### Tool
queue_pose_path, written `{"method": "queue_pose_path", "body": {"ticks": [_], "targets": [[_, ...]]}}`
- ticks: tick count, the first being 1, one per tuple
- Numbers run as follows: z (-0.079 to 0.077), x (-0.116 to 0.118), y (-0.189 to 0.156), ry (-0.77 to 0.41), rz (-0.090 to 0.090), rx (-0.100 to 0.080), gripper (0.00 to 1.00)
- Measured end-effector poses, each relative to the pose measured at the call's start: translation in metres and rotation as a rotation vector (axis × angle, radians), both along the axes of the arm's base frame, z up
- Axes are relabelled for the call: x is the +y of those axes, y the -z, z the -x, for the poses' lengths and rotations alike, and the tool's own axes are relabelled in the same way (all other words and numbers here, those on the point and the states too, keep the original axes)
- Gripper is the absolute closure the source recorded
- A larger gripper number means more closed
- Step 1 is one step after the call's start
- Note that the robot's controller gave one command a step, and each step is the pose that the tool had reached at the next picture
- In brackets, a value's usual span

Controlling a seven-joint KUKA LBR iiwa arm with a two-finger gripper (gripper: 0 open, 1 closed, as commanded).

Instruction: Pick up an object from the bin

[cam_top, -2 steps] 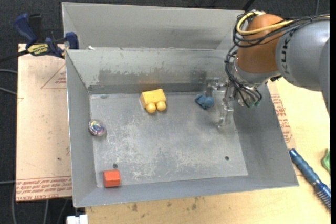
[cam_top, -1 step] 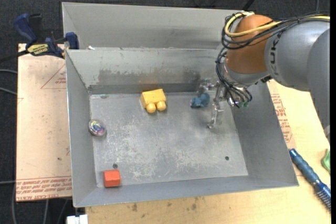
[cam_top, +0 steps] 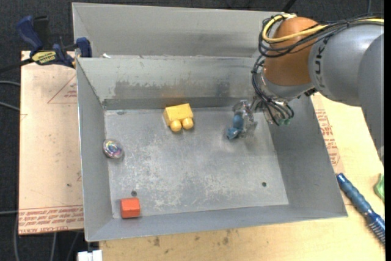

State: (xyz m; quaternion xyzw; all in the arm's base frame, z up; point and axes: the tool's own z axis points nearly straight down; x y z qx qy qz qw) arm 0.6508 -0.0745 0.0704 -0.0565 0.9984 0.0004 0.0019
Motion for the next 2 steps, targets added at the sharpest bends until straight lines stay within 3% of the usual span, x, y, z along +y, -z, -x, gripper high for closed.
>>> {"method": "queue_pose_path", "body": {"ticks": [1,2], "targets": [[-0.008,-0.024,-0.107,0.010,0.003,-0.010,1.00],[0.003,-0.029,-0.173,0.017,0.002,-0.009,1.00]]}}
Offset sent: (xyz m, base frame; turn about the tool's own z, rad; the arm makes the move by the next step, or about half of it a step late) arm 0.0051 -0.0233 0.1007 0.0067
